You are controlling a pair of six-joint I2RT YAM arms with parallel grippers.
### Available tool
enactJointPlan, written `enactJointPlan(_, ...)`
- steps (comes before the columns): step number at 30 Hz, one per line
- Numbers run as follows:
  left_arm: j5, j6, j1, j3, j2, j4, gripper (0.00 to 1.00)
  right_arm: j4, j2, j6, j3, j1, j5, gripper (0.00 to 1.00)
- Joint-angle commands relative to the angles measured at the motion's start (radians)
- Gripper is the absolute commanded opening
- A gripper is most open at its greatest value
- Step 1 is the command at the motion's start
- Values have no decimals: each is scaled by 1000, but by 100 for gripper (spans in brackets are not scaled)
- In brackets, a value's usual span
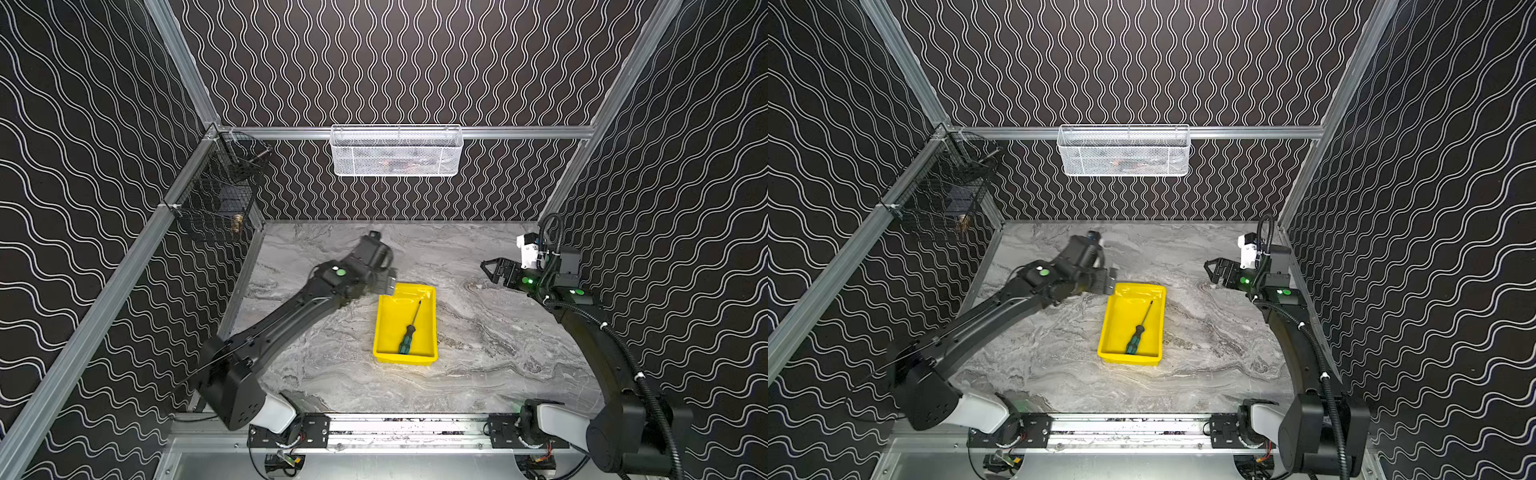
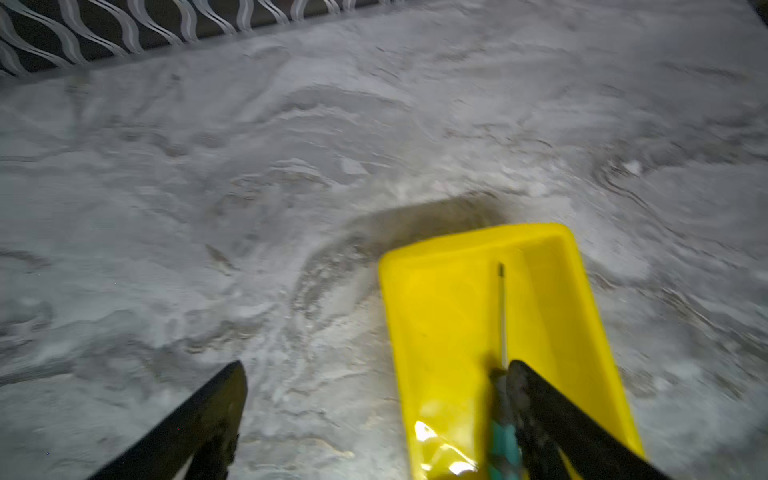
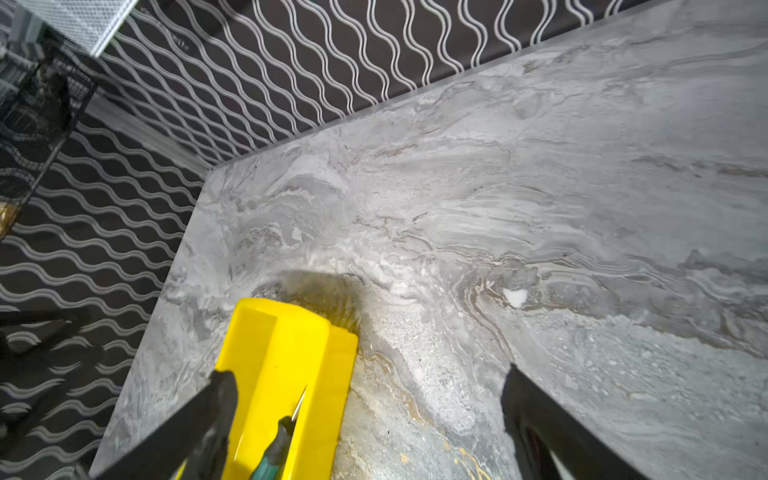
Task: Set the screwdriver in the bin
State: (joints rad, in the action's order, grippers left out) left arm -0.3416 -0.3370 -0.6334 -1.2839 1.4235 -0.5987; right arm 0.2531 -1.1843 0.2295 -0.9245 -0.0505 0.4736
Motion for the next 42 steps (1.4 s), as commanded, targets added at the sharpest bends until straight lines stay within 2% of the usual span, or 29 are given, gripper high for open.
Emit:
enactJointPlan(1, -110, 95, 51, 126, -91, 217, 99, -123, 42, 70, 32, -2, -121, 99)
enactJointPlan(5, -230, 145, 122, 334, -192, 468, 99, -159, 88, 68, 63, -1, -252, 99)
enactJointPlan(9, -236, 238, 196, 469, -213, 640, 99, -183, 110, 27, 87, -2, -356, 99)
enactJointPlan(12, -141, 296, 281, 550, -225, 732, 99, -226, 106, -16, 123, -2, -408, 99)
enactJointPlan(15, -32, 332, 375, 666, -253, 883, 99, -422, 94, -121, 251, -2, -401, 99)
enactJointPlan(17, 58, 407, 428, 755, -257, 1017, 99, -540, 80, -138, 334, -2, -423, 99)
enactJointPlan(20, 98, 368, 491, 821, -227, 1115, 99, -679, 66, -141, 424, -1, -450, 99)
enactJointPlan(23, 217, 344, 560, 876, -173, 1231, 99, -817, 39, -156, 501, -2, -490, 99)
enactJointPlan(29, 341, 293, 669, 972, 13, 1512, 99, -1165, -97, -219, 653, -2, -533, 99)
enactJointPlan(30, 392, 301, 683, 966, 27, 1520, 99, -1223, -132, -217, 669, -2, -528, 99)
enactJointPlan(32, 394, 311, 687, 951, 48, 1520, 99, -1310, -176, -218, 686, -2, -501, 99)
enactJointPlan(34, 398, 304, 696, 953, 101, 1585, 99, -1252, -180, -229, 659, -2, -488, 99)
enactJointPlan(36, 434, 307, 707, 938, 133, 1590, 99, -1281, -216, -227, 651, -2, -489, 99)
enactJointPlan(40, 479, 327, 707, 910, 144, 1536, 99, -1561, -374, -234, 705, -2, -492, 99)
enactJointPlan(42, 501, 332, 708, 896, 158, 1533, 99, -1447, -335, -220, 690, -2, -523, 99)
